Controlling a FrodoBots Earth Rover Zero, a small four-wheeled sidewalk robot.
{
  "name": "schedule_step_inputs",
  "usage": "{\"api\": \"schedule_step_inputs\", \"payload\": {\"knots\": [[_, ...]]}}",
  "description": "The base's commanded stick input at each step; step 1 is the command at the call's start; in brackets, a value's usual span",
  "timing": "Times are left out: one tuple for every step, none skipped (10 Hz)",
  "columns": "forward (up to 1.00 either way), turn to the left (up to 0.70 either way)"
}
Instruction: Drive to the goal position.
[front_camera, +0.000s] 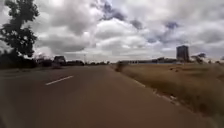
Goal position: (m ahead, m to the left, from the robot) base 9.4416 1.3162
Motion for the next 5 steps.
{"api": "schedule_step_inputs", "payload": {"knots": [[0.85,-0.34],[0.85,-0.34],[0.85,-0.24],[0.85,-0.08],[0.85,-0.01]]}}
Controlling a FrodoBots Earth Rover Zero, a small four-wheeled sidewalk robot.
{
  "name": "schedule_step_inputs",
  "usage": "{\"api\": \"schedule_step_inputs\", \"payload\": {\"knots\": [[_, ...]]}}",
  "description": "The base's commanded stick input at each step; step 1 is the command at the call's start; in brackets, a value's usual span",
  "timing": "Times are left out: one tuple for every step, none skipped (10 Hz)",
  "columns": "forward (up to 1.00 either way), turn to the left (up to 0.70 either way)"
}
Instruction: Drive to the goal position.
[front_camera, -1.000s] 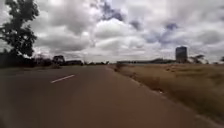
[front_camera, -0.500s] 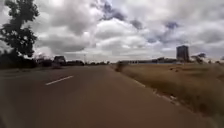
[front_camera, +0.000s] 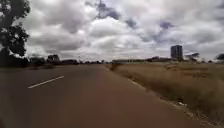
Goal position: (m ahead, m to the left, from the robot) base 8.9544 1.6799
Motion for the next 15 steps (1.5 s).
{"api": "schedule_step_inputs", "payload": {"knots": [[0.85,0.00],[0.85,0.00],[0.85,0.00],[0.85,0.00],[0.85,-0.01],[0.85,-0.13],[0.85,-0.30],[0.85,-0.34],[0.85,-0.25],[0.85,-0.08],[0.85,-0.01],[0.85,0.00],[0.85,0.00],[0.85,0.00],[0.85,0.00]]}}
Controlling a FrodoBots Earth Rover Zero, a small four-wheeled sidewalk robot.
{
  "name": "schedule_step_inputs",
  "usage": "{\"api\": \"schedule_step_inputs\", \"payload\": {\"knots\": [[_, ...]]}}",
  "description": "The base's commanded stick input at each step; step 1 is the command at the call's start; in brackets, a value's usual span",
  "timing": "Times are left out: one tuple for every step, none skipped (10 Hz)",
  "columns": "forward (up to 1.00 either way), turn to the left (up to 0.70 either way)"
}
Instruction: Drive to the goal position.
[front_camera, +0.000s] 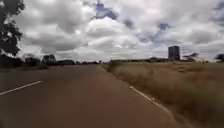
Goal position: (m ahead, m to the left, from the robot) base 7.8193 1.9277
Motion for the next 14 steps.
{"api": "schedule_step_inputs", "payload": {"knots": [[0.85,0.00],[0.85,0.00],[0.85,0.00],[0.85,0.00],[0.85,0.00],[0.85,0.00],[0.85,0.00],[0.85,0.00],[0.85,0.00],[0.85,0.00],[0.85,0.00],[0.85,0.00],[0.85,0.00],[0.85,0.00]]}}
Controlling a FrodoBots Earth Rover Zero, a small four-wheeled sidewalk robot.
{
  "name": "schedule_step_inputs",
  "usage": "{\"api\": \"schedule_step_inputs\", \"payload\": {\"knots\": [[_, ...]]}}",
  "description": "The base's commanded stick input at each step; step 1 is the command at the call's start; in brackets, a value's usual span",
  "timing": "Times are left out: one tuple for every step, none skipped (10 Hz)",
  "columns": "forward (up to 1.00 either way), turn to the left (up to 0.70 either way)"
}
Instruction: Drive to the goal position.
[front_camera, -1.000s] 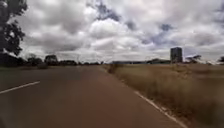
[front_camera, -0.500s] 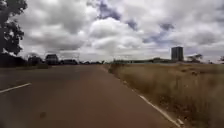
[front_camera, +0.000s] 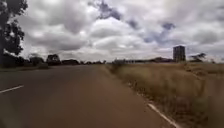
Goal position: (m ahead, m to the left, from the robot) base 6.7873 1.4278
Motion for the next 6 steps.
{"api": "schedule_step_inputs", "payload": {"knots": [[0.85,0.00],[0.85,0.00],[0.85,0.00],[0.85,0.00],[0.85,0.00],[0.85,0.00]]}}
